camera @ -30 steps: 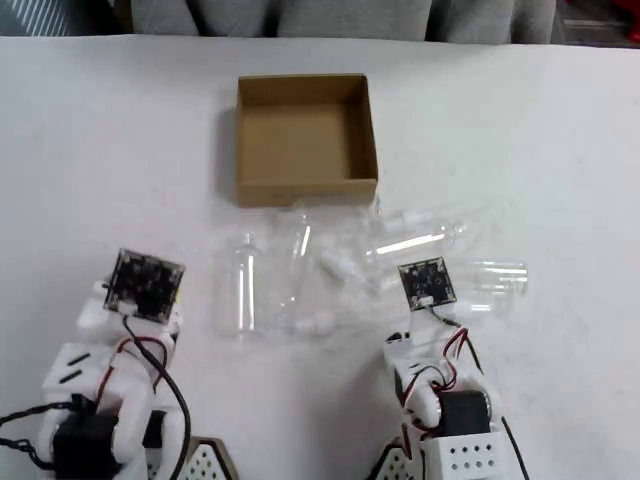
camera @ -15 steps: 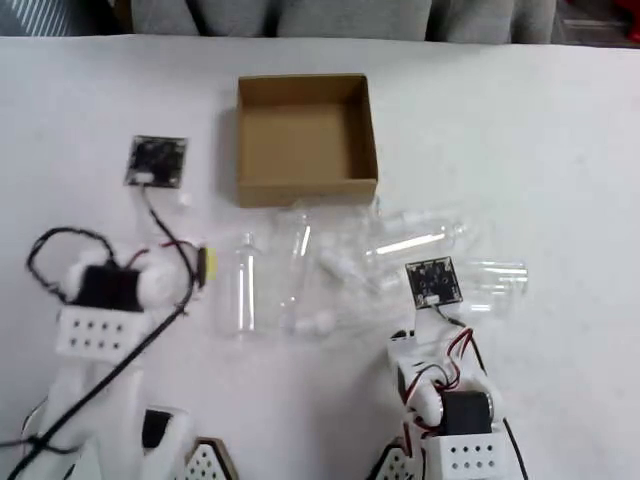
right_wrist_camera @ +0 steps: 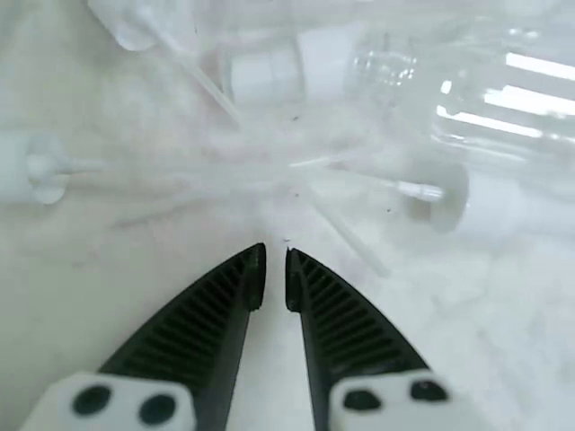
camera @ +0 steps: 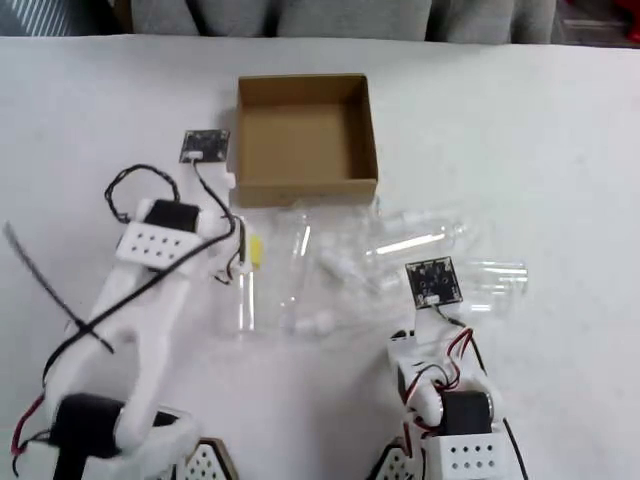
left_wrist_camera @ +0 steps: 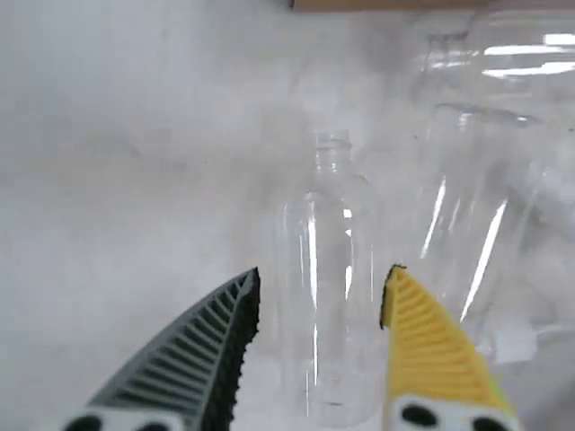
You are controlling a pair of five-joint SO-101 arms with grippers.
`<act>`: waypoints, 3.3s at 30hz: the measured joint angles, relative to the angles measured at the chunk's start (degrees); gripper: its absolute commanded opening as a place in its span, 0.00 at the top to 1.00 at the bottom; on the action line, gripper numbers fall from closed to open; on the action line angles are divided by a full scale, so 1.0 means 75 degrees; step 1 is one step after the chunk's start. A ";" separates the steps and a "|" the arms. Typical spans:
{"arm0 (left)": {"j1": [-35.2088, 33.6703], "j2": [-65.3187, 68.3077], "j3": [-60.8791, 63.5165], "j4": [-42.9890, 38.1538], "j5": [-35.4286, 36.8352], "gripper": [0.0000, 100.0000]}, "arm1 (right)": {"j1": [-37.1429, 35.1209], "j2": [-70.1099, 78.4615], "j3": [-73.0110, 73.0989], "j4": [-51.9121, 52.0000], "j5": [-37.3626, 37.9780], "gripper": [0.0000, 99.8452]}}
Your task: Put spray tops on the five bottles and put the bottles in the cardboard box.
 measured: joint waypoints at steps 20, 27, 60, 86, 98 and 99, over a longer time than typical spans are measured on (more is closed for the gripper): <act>-0.0246 0.2309 -0.1055 -0.0082 0.0012 0.68 | 0.0000 0.0000 0.0000 0.0000 0.0000 0.98; -0.0598 0.2321 -0.1383 0.0727 0.0621 0.61 | 0.0000 0.0000 0.0000 0.0000 0.0000 0.98; -0.0281 0.4079 -0.2567 0.0891 0.0211 0.97 | 0.0000 0.0000 0.0000 0.0000 0.0000 0.98; -0.1137 0.2778 -0.1395 -0.0375 -0.0985 0.97 | 0.0985 0.0023 -0.1184 -0.2086 0.2801 0.98; -0.1289 0.2333 -0.1090 -0.0809 -0.1008 0.97 | -0.1969 0.5122 -0.5966 0.0926 0.4056 0.98; -0.1360 0.2333 -0.1090 -0.0867 -0.0985 0.97 | -0.2333 0.5697 -0.6236 0.1149 0.4079 0.98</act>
